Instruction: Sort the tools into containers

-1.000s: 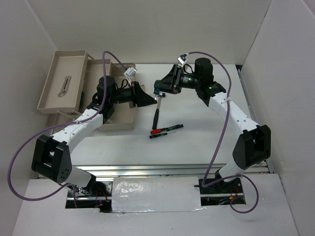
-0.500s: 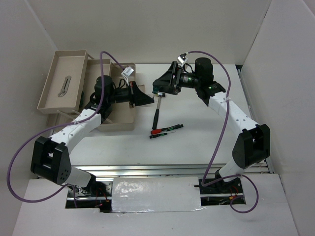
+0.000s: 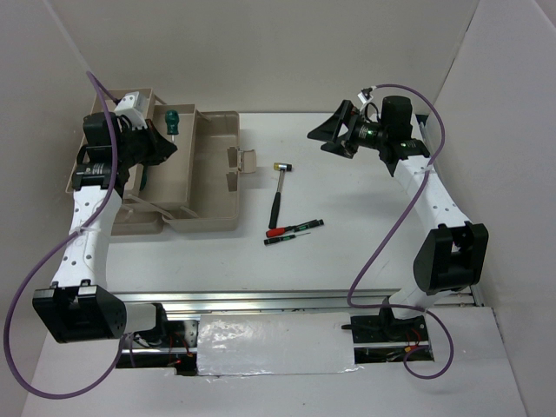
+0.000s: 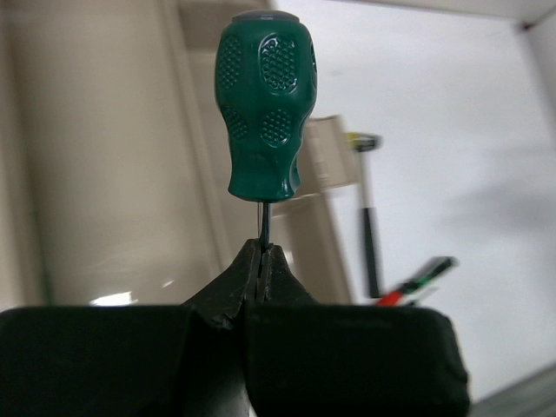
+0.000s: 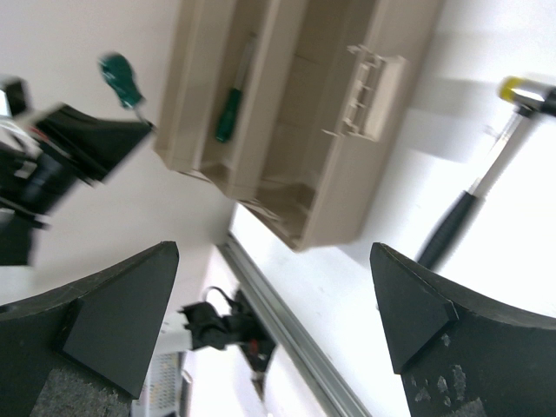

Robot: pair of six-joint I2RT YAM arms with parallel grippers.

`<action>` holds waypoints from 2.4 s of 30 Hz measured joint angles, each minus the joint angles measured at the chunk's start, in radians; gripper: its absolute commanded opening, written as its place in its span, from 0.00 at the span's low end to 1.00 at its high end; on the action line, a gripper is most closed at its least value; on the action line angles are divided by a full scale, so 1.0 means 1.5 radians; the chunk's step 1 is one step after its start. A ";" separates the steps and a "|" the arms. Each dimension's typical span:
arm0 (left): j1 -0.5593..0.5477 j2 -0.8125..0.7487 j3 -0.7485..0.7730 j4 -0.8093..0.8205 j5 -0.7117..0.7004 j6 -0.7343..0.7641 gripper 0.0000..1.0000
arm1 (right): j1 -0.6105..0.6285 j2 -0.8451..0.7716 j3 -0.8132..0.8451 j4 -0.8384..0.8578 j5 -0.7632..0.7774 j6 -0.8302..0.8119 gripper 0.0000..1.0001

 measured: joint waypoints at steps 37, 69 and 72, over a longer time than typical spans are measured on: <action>-0.512 0.351 0.139 -0.221 -0.071 0.394 0.45 | -0.213 -0.149 -0.197 -0.358 0.231 -0.468 0.88; -0.565 0.385 0.031 -0.222 -0.174 0.414 0.55 | -0.234 -0.168 -0.213 -0.382 0.164 -0.485 0.87; -0.565 0.385 0.030 -0.211 -0.186 0.413 0.57 | -0.234 -0.168 -0.213 -0.382 0.161 -0.485 0.87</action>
